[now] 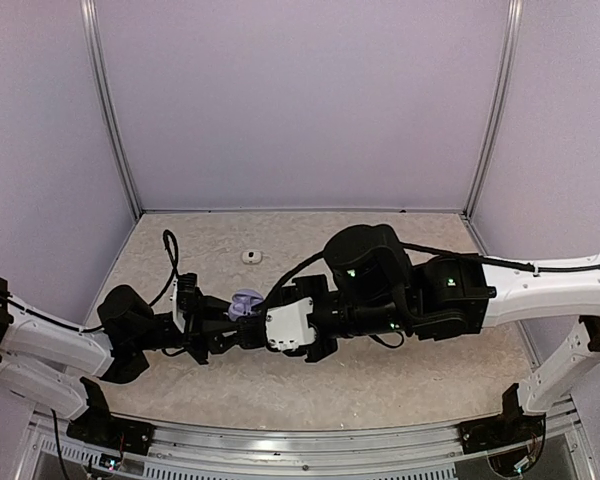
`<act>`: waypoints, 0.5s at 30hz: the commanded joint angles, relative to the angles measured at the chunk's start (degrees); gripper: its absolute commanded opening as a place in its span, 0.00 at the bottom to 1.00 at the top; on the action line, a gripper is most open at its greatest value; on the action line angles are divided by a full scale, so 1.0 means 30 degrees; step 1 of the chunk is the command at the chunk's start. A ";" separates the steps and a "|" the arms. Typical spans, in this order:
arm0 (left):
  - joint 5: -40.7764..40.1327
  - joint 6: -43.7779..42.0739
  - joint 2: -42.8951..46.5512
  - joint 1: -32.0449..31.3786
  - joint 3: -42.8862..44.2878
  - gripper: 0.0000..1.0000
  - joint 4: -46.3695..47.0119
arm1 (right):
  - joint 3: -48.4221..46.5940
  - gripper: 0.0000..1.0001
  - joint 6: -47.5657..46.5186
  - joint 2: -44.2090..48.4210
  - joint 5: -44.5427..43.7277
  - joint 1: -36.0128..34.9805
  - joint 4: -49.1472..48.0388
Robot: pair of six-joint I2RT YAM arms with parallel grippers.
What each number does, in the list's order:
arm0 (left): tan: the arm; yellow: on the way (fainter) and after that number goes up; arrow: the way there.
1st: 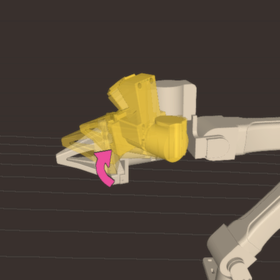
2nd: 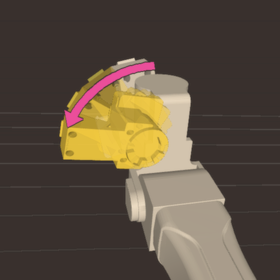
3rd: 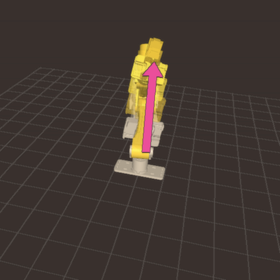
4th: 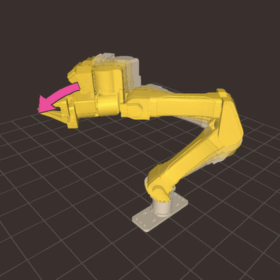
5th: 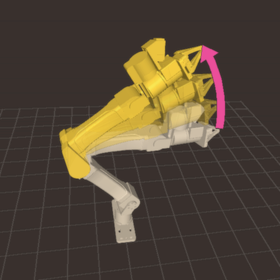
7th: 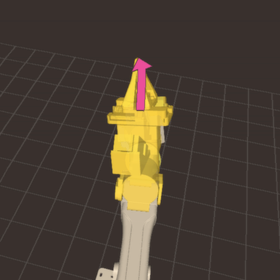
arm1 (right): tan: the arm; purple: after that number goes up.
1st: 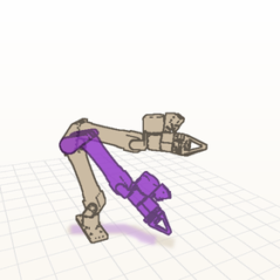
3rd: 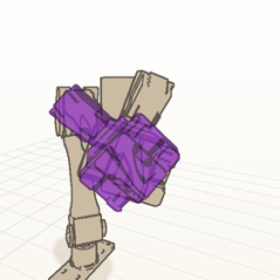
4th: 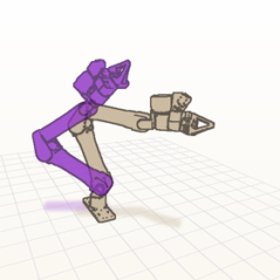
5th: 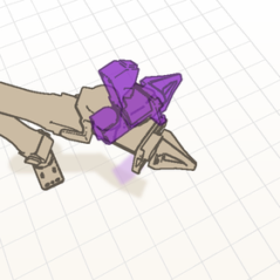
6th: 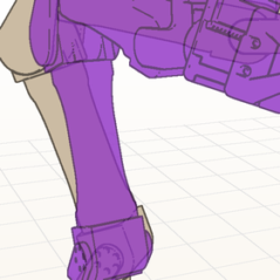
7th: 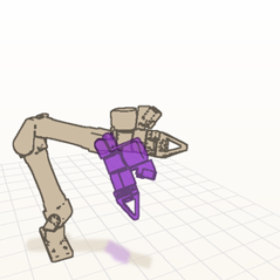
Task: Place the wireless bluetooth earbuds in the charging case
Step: Adjust the right earbud in the right side groove of the charging case.
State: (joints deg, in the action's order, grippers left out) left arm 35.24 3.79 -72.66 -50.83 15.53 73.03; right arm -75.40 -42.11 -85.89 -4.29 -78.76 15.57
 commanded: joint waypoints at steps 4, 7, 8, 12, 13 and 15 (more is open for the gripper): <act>-0.0316 0.0054 0.0605 -0.0079 0.0186 0.05 0.0354 | 0.0237 0.41 0.1037 0.0123 0.1402 0.0500 0.0781; -0.0379 0.0015 0.0622 -0.0079 0.0213 0.05 0.0240 | 0.0192 0.44 0.1077 0.0293 0.1161 0.0480 0.0631; -0.0436 -0.0017 0.0632 -0.0079 0.0214 0.05 0.0210 | 0.0159 0.45 0.1085 0.0441 0.1116 0.0499 0.0462; -0.0479 -0.0114 0.0610 -0.0049 0.0272 0.05 0.0061 | -0.0090 0.46 0.1559 0.1290 0.1853 0.0644 -0.0353; -0.0485 -0.0106 0.0608 -0.0049 0.0298 0.05 0.0034 | -0.0140 0.47 0.1907 0.1514 0.2316 0.0787 -0.0591; -0.0439 -0.0121 0.0580 -0.0049 0.0330 0.05 0.0030 | -0.0213 0.47 0.2665 0.1960 0.3152 0.1130 -0.1199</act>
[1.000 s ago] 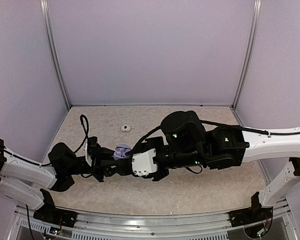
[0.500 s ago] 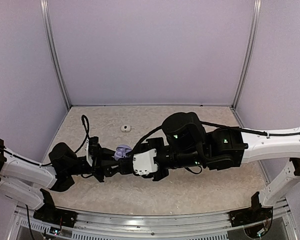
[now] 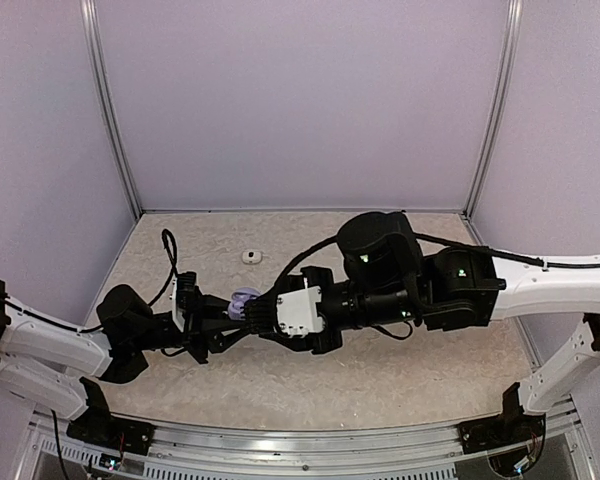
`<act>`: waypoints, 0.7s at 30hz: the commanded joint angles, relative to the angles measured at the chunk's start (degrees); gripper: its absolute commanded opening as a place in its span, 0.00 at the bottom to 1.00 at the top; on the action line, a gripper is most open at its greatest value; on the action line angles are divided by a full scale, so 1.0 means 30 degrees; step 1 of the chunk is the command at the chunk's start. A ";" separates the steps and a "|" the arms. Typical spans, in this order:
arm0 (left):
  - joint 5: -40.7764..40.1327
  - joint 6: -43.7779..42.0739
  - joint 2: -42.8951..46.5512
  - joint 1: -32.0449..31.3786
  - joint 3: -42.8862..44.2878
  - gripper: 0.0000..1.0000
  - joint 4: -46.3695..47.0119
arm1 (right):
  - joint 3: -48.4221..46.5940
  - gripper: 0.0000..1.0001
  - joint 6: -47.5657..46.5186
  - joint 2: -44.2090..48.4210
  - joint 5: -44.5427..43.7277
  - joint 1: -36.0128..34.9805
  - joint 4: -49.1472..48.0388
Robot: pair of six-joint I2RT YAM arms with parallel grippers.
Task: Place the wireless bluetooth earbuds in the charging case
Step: Adjust the right earbud in the right side groove of the charging case, then close the charging case with the earbuds.
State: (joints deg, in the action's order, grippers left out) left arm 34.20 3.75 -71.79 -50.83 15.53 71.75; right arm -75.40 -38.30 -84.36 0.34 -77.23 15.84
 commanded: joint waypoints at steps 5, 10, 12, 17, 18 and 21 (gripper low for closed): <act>-0.0040 -0.0231 0.0327 -0.0121 0.0511 0.05 0.0149 | 0.0007 0.46 0.3878 0.1991 0.2236 0.2041 -0.3026; -0.0263 -0.0551 0.0542 -0.0304 0.0711 0.05 -0.0476 | -0.0356 0.47 0.6577 0.1545 0.2747 0.3382 -0.3306; -0.0316 -0.0653 0.0605 -0.0362 0.0781 0.05 -0.0596 | -0.0107 0.46 0.7243 0.1500 0.2771 0.3716 -0.3777; -0.0198 -0.0867 0.0495 -0.0643 0.1030 0.05 -0.0858 | 0.0021 0.42 0.7190 0.0734 0.1434 0.4034 -0.3887; -0.0173 -0.0868 0.0471 -0.0699 0.1081 0.05 -0.0880 | 0.0024 0.42 0.6955 0.0530 0.1285 0.4049 -0.3837; -0.0125 -0.0869 0.0412 -0.0794 0.1205 0.05 -0.0997 | -0.0071 0.41 0.6462 -0.0082 0.1032 0.4035 -0.3647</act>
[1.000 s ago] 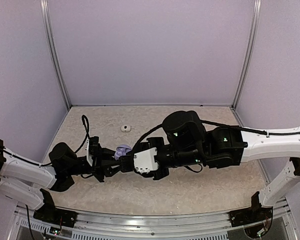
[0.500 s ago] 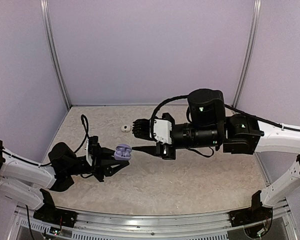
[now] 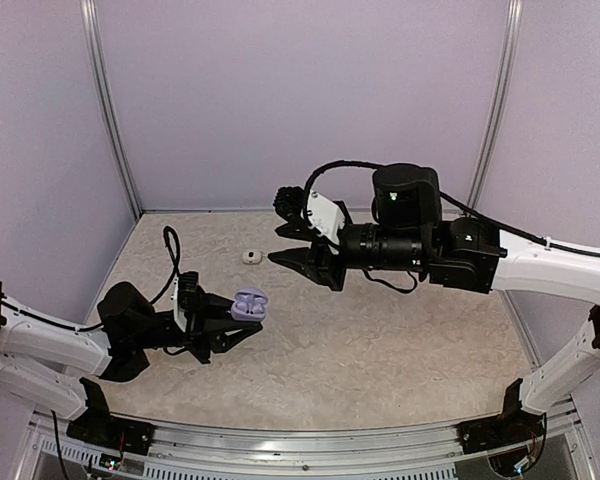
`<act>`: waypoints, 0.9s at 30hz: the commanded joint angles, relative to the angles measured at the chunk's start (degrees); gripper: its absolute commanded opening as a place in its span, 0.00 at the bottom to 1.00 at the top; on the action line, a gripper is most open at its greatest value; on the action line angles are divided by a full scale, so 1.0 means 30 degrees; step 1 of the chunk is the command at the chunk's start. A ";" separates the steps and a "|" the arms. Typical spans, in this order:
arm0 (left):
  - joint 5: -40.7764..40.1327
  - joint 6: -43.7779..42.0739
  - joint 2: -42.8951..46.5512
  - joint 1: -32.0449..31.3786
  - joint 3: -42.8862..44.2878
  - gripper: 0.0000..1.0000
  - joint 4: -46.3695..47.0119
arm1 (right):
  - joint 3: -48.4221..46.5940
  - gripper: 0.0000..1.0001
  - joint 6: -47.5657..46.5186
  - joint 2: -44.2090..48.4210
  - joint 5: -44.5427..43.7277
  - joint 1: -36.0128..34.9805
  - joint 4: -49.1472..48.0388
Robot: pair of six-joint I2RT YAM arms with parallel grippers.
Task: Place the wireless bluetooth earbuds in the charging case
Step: Close the charging case with the earbuds.
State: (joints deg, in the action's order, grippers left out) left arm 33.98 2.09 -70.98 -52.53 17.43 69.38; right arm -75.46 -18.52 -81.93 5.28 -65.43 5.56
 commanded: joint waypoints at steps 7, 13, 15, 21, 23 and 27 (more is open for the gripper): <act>-0.0198 -0.0216 0.0027 -0.0418 0.0849 0.05 -0.0564 | -0.0262 0.41 -0.0878 -0.1752 -0.0696 0.0101 -0.0337; -0.0532 0.0298 -0.0412 -0.0390 0.1362 0.05 -0.0972 | -0.0644 0.41 -0.1456 -0.2335 -0.0136 -0.0134 0.0109; -0.0607 0.0432 -0.0521 -0.0389 0.1500 0.05 -0.1031 | -0.0725 0.41 -0.1776 -0.2486 -0.0497 -0.0379 0.0200; -0.1353 0.1072 -0.0960 -0.0291 0.1909 0.03 -0.1355 | -0.1040 0.41 -0.2585 -0.2819 -0.2017 -0.1342 0.0181; -0.1386 0.1328 -0.1032 -0.0205 0.1938 0.03 -0.1290 | -0.1073 0.41 -0.2962 -0.2912 -0.2678 -0.1693 0.0171; -0.1642 0.2231 -0.1164 0.0109 0.2010 0.02 -0.1217 | -0.0930 0.41 -0.3499 -0.2958 -0.3518 -0.2184 0.0025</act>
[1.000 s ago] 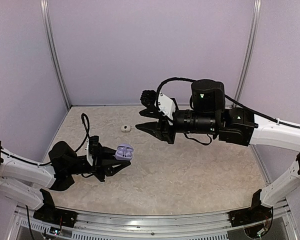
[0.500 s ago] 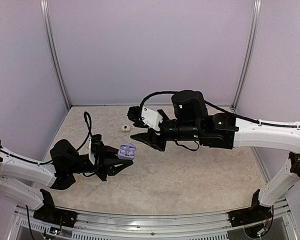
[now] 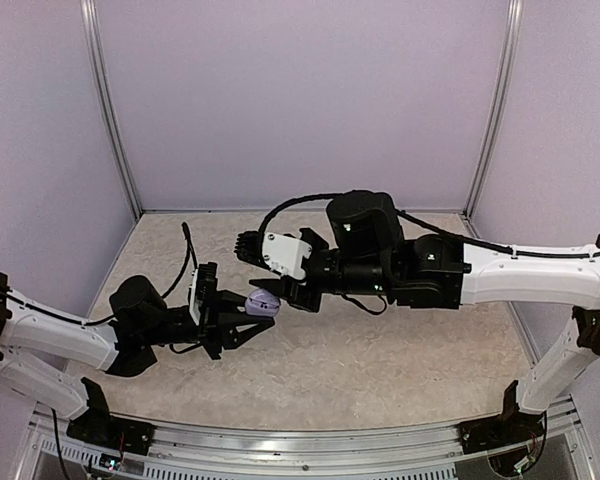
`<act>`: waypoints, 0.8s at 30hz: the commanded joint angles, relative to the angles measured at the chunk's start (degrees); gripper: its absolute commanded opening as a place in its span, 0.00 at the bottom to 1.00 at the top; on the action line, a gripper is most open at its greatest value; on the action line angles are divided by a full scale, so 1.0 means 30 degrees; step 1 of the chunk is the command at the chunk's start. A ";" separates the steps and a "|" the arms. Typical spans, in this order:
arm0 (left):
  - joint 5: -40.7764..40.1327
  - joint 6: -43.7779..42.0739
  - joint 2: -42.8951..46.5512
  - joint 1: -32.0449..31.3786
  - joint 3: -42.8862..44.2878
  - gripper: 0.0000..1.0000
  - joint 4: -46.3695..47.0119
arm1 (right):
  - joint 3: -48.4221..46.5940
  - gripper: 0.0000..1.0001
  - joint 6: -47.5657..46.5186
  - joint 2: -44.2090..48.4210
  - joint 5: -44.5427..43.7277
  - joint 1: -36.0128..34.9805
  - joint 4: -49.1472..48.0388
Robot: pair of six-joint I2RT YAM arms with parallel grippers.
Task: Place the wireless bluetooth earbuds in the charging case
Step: Close the charging case with the earbuds.
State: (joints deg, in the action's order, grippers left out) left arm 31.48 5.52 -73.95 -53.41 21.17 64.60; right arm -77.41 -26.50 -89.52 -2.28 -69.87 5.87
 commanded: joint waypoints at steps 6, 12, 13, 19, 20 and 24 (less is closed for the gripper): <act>-0.1224 0.1898 -0.0204 0.0574 0.0718 0.02 0.0917 | 0.0155 0.42 -0.1108 -0.0455 -0.1440 -0.0896 -0.0306; -0.1664 0.3111 -0.0468 0.0691 0.0729 0.01 0.2039 | 0.0823 0.41 -0.1594 -0.0753 -0.3590 -0.1543 -0.1680; -0.1751 0.3243 -0.0524 0.0715 0.0758 0.01 0.2123 | 0.0923 0.41 -0.1636 -0.0825 -0.3906 -0.1642 -0.1878; -0.2011 0.4239 -0.0550 0.0937 0.0668 0.00 0.3083 | 0.1607 0.41 -0.1728 -0.1040 -0.4981 -0.1958 -0.3017; -0.2088 0.4362 -0.0519 0.0958 0.0677 0.00 0.3162 | 0.1739 0.41 -0.1762 -0.1041 -0.5054 -0.2012 -0.3173; -0.2037 0.4503 -0.0460 0.0971 0.0927 0.00 0.3222 | 0.2162 0.41 -0.1870 -0.1312 -0.5116 -0.2137 -0.3567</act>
State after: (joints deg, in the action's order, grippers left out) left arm 29.47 16.86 -75.72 -51.59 21.28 67.85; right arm -73.38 -31.77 -90.83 -19.33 -73.73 -5.52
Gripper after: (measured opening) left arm 0.212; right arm 0.412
